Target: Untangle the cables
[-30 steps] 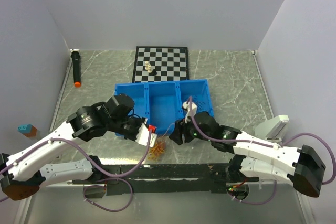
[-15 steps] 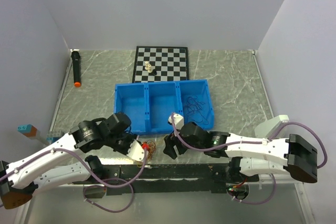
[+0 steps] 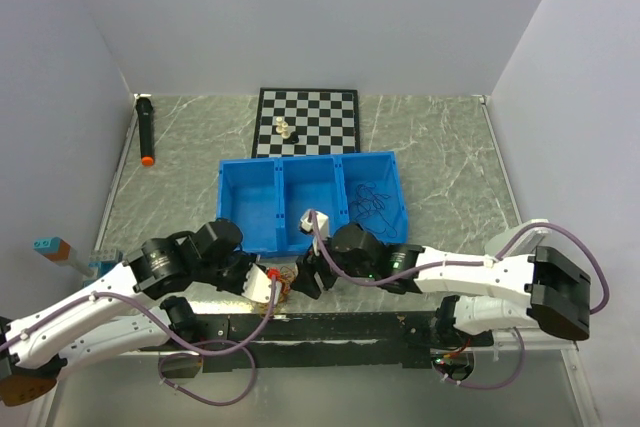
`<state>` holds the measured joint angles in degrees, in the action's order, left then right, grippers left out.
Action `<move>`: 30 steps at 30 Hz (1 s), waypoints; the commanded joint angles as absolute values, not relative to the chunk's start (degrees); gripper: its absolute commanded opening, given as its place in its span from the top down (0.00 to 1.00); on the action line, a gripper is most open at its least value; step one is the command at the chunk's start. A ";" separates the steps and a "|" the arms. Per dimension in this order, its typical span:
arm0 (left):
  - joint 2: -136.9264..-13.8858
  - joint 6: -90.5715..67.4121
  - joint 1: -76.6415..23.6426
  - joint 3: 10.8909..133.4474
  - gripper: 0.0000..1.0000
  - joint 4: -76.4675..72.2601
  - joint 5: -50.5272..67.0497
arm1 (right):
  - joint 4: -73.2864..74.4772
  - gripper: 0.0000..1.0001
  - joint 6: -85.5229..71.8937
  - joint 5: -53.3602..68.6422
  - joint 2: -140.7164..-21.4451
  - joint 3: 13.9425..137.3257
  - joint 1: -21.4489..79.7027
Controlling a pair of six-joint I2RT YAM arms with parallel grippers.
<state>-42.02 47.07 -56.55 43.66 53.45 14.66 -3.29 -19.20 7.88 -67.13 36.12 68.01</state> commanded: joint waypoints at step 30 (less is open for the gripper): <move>-40.08 34.28 -56.43 43.42 0.99 45.35 10.11 | -12.04 0.53 -15.47 23.47 -80.50 42.98 66.88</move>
<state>-39.97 35.05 -56.49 42.39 46.44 11.03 -8.80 -15.38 22.28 -78.74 40.23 66.94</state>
